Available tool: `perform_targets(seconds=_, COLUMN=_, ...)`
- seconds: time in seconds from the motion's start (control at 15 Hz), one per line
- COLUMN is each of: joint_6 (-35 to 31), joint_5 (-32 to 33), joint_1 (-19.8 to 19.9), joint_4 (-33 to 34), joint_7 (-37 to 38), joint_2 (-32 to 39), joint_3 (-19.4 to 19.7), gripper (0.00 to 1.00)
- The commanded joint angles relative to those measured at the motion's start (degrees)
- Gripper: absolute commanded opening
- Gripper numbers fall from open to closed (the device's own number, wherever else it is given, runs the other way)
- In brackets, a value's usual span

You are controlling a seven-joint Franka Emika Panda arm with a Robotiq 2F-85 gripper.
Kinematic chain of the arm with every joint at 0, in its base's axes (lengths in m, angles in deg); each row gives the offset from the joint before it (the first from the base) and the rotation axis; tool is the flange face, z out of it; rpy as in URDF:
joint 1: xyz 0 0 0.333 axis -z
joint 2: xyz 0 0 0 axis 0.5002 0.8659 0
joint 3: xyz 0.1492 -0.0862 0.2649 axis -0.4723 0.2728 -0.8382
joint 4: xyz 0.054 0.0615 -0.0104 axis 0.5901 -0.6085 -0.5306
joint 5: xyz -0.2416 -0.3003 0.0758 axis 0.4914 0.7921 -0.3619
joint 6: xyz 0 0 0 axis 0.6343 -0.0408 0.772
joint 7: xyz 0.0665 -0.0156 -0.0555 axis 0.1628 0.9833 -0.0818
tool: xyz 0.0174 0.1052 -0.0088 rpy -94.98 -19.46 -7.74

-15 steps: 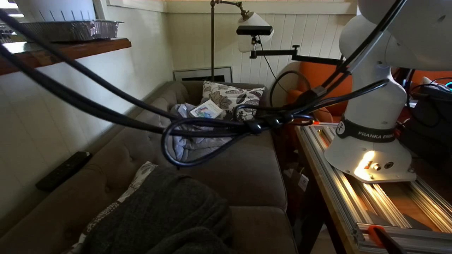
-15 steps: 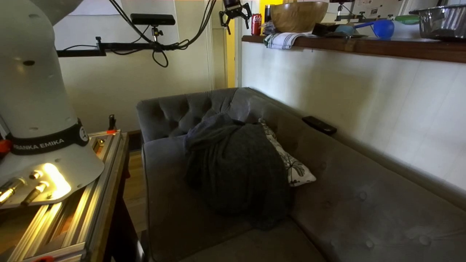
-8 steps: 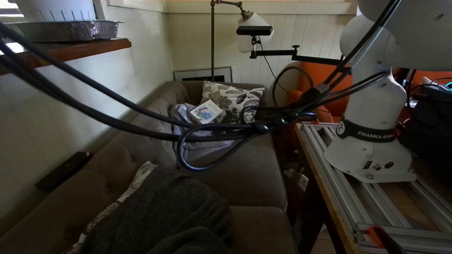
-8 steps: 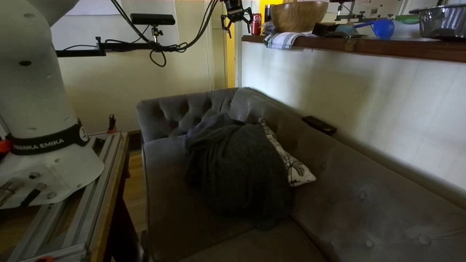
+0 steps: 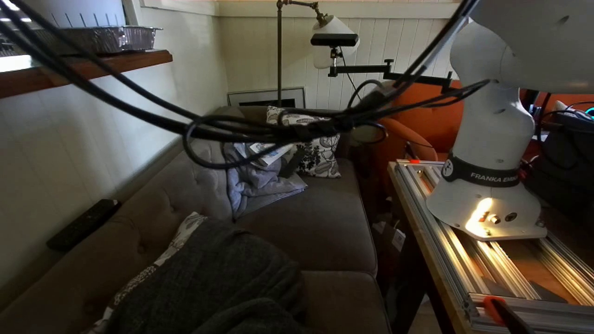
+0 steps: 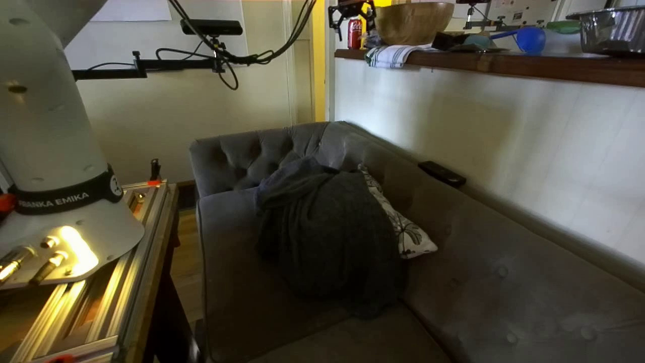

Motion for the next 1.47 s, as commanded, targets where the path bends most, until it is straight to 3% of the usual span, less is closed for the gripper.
perform_targets(seconds=0.0, joint_6=-6.13, joint_5=-8.32, joint_1=9.31, joint_4=-10.03, joint_7=1.07, joint_2=-6.04, joint_3=-3.1, gripper=1.0)
perform_targets(seconds=0.33, joint_6=-16.55, joint_5=-19.39, joint_1=18.25, joint_4=-23.08, joint_7=4.64, joint_2=-10.38, joint_3=-5.39, gripper=1.0)
perform_targets(seconds=0.47, joint_6=-21.21, joint_5=-22.86, joint_1=19.89, joint_4=-28.48, joint_7=7.62, joint_2=-11.81, joint_3=-5.44, gripper=1.0)
perform_targets(seconds=0.6, joint_6=-26.32, joint_5=-21.74, joint_1=19.26, joint_4=-33.79, joint_7=13.4, joint_2=-13.68, joint_3=-2.78, gripper=1.0)
perform_targets(seconds=0.67, joint_6=-21.88, joint_5=-20.8, joint_1=18.98, joint_4=-24.93, joint_7=8.59, joint_2=-8.63, joint_3=-4.1, gripper=1.0)
perform_targets(seconds=0.73, joint_6=-23.46, joint_5=-22.06, joint_1=17.72, joint_4=-26.9, joint_7=9.86, joint_2=-9.41, joint_3=-1.74, gripper=1.0)
perform_targets(seconds=1.07, joint_6=-25.02, joint_5=-22.01, joint_1=17.69, joint_4=-30.48, joint_7=11.95, joint_2=-11.46, joint_3=-1.26, gripper=1.0)
perform_targets(seconds=1.13, joint_6=-25.28, joint_5=-20.82, joint_1=17.38, joint_4=-30.14, joint_7=13.71, joint_2=-11.68, joint_3=0.25, gripper=1.0)
perform_targets(seconds=1.4, joint_6=-32.35, joint_5=-31.89, joint_1=25.06, joint_4=-41.42, joint_7=12.7, joint_2=-14.74, joint_3=0.19, gripper=1.0)
